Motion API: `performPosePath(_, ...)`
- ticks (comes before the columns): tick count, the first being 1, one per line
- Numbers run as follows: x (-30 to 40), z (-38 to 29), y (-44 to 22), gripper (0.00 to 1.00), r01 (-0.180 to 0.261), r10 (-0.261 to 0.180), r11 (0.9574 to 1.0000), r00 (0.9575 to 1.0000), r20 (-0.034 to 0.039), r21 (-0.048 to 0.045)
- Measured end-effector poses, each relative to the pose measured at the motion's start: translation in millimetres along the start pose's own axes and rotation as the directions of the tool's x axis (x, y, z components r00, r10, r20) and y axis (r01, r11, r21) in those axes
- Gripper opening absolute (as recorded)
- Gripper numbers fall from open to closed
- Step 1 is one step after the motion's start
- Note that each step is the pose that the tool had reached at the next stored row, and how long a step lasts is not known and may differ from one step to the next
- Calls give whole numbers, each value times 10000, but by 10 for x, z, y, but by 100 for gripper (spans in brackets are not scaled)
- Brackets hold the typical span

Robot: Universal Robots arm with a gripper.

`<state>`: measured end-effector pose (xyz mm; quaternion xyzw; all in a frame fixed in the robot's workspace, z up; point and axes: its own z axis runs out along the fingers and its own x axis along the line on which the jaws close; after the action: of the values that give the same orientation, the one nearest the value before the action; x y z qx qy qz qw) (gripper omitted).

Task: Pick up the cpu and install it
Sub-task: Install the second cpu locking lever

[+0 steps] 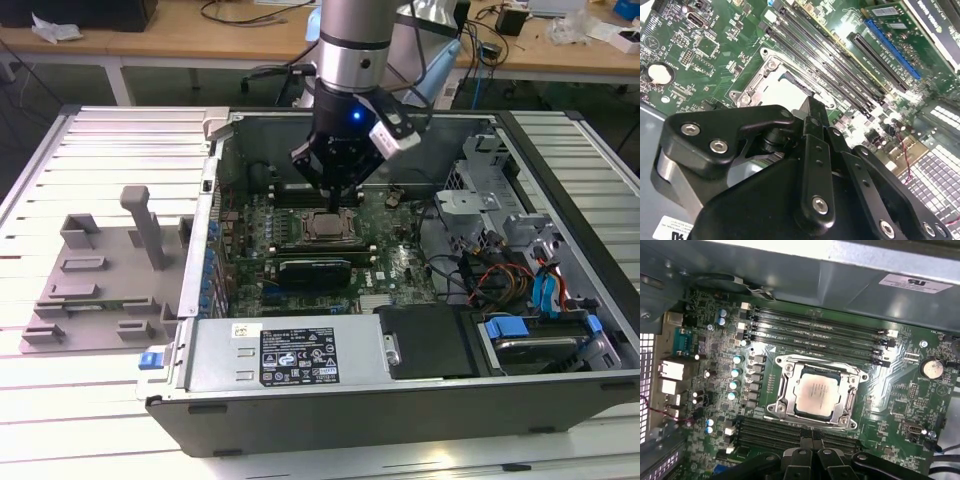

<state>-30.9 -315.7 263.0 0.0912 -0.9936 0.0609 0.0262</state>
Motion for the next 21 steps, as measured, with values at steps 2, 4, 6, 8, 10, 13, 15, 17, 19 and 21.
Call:
performPosePath(2, 1, -26, -2, 11, -2, 2, 10000, 10000, -7, 38)
performPosePath(4, 3, -60, -4, 11, -2, 3, 10000, 10000, -14, 68)
performPosePath(6, 6, -111, -9, 11, -4, 5, 9999, 10000, -20, 107)
performPosePath(8, 10, -177, -15, 11, -5, 6, 9999, 10000, -27, 138)
performPosePath(10, 14, -248, -22, 11, -6, 7, 9999, 10000, -31, 164)
performPosePath(13, 19, -327, -30, 11, -8, 8, 9998, 10000, -34, 187)
performPosePath(15, 19, -328, -30, 11, -7, 8, 9998, 10000, -35, 188)
performPosePath(17, 19, -329, -30, 11, -7, 8, 9998, 10000, -35, 189)
performPosePath(19, 20, -330, -30, 11, -8, 8, 9998, 10000, -35, 188)
performPosePath(21, 20, -330, -30, 11, -7, 8, 9998, 10000, -35, 188)
